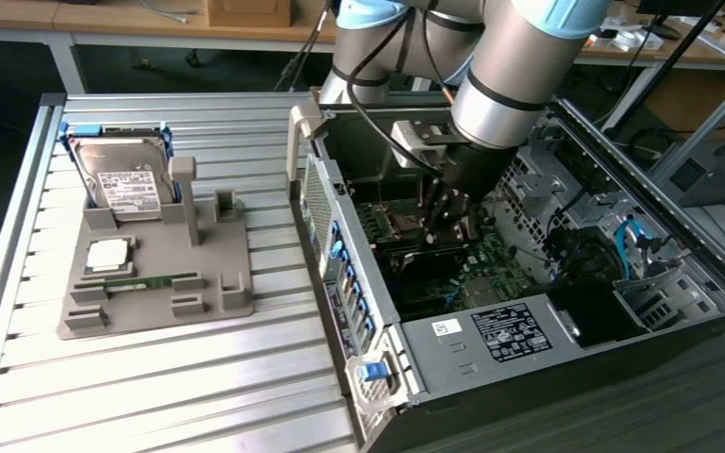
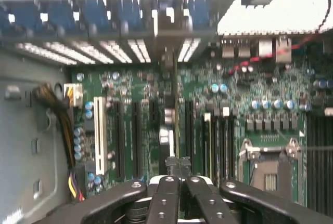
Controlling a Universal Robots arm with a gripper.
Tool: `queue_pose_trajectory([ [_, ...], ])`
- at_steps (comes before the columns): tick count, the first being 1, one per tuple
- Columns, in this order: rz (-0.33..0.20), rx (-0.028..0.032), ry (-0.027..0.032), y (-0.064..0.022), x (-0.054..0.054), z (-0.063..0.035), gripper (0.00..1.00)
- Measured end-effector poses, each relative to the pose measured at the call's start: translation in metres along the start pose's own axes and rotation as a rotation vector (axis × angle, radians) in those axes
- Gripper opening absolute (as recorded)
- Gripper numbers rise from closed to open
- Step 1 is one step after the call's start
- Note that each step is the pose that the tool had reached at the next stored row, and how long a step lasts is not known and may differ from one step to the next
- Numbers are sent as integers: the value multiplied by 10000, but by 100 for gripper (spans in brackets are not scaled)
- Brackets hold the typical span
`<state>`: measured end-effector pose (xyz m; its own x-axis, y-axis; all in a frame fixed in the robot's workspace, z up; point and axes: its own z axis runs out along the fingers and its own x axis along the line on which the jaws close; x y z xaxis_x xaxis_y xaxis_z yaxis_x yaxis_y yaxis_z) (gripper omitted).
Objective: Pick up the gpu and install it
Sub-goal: 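Press down on the gpu until it lock into place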
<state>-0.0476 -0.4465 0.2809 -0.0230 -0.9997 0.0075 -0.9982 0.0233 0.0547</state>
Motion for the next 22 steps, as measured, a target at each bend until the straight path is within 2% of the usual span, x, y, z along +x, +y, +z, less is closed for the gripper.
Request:
queue_pose_trajectory([
  [10, 0, 11, -1, 282, 7, 42, 11],
  [22, 0, 10, 3, 324, 8, 84, 11],
])
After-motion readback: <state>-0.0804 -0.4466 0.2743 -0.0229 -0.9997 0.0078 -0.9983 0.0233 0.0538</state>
